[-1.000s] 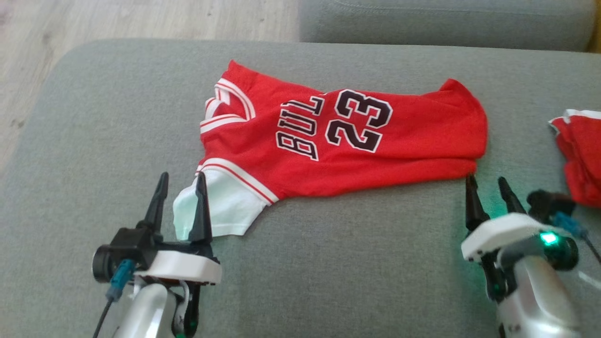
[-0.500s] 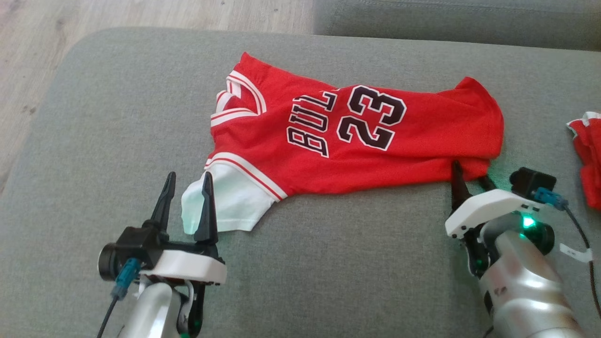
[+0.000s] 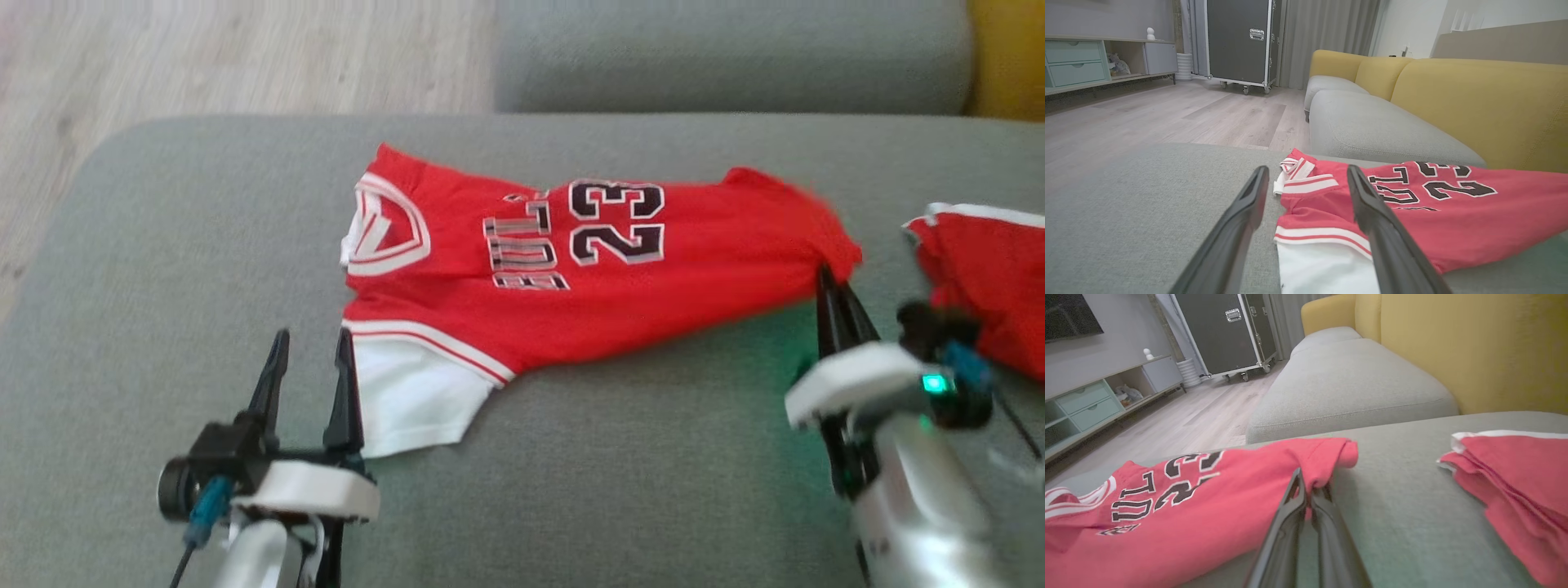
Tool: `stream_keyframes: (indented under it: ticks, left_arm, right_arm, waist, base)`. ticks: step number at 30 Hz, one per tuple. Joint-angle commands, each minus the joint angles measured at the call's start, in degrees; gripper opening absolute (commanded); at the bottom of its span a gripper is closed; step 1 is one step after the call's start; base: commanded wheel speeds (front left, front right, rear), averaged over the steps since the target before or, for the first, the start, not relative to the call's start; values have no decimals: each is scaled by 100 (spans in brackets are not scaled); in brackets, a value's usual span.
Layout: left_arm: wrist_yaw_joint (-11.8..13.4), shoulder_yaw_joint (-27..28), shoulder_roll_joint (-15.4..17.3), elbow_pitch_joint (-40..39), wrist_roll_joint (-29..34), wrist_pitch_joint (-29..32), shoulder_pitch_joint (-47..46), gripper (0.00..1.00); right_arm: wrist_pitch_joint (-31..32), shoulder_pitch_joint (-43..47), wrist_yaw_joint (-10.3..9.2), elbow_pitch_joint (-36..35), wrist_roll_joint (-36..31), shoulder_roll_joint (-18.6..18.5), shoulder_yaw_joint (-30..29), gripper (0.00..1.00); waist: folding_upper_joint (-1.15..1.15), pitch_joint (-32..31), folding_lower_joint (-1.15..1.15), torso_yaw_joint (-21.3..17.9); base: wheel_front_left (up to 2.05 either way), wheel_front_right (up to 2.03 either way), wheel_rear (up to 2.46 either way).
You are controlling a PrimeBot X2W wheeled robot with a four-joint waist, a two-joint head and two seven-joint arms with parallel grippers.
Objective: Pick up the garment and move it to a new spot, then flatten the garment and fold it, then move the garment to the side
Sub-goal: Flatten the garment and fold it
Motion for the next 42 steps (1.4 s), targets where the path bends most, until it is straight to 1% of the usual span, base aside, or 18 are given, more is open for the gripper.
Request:
stream_keyframes:
  ticks: [1,4,7,8,13,17,20,23,24,25,30,31,32,36,39,42]
  left_arm:
    - [-24,255,36,-196,55,-54,-16,100]
    - [-48,267,24,-213,72,-54,78,100]
    - [-53,271,11,-226,81,-54,134,100]
    - [-53,271,11,-226,81,-54,134,100]
    - [-78,257,-7,-259,87,-54,192,100]
    - [-112,200,-19,-239,98,-54,122,100]
    - [-135,151,-26,-211,106,-54,-2,100]
    - [-150,87,-33,-182,104,-54,-131,100]
    - [-166,25,-37,-152,100,-54,-211,100]
    - [-174,-5,-38,-132,93,-54,-247,100]
    - [-180,-105,-44,-61,44,-55,-408,100]
    - [-178,-116,-44,-57,34,-55,-427,100]
    - [-174,-124,-45,-54,24,-55,-440,100]
    - [-150,-111,-46,-36,-9,-55,-472,100]
    - [-113,-84,-47,-41,-34,-55,-469,100]
    - [-98,-58,-47,-67,-47,-55,-443,100]
  right_arm:
    - [-76,280,-4,-489,-134,7,72,0]
    - [-61,709,-4,-1023,-321,7,-98,0]
    - [155,1073,-4,-1572,-492,7,-267,0]
    - [155,1073,-4,-1572,-492,7,-267,0]
    - [712,1406,-4,-2486,-518,7,-359,0]
    - [1168,1289,-4,-2824,-763,7,-398,0]
    - [1526,966,-4,-2719,-990,7,-414,0]
    - [1838,529,-4,-2320,-1302,7,-438,0]
    - [2004,233,-4,-1942,-1576,7,-508,0]
    - [2105,101,-4,-1729,-1812,7,-563,0]
    - [2292,-473,-4,-665,-2536,7,-918,0]
    - [2281,-554,-4,-474,-2656,7,-943,44]
    - [2242,-629,-4,-311,-2748,7,-972,100]
    - [1873,-878,-4,187,-2691,7,-948,100]
    - [1431,-966,-4,387,-2434,7,-812,100]
    - [978,-944,-4,437,-2100,7,-620,100]
  waist:
    - [0,-223,0,-174]
    - [0,-350,0,-219]
    - [0,-423,0,-210]
    - [0,-423,0,-210]
    - [0,-387,0,-127]
    - [0,-221,0,18]
    - [0,-58,0,162]
    - [0,113,0,321]
    - [0,209,0,435]
    - [0,248,0,492]
    - [0,407,0,734]
    - [0,424,0,758]
    - [0,436,0,773]
    - [0,439,0,753]
    - [0,382,0,640]
    - [0,302,0,475]
  base:
    - [0,0,0]
    - [0,0,0]
    - [0,0,0]
    - [0,0,0]
    - [0,0,0]
    - [0,0,0]
    - [0,0,0]
    - [0,0,0]
    - [0,0,0]
    - [0,0,0]
    - [0,0,0]
    - [0,0,0]
    - [0,0,0]
    - [0,0,0]
    - [0,0,0]
    - [0,0,0]
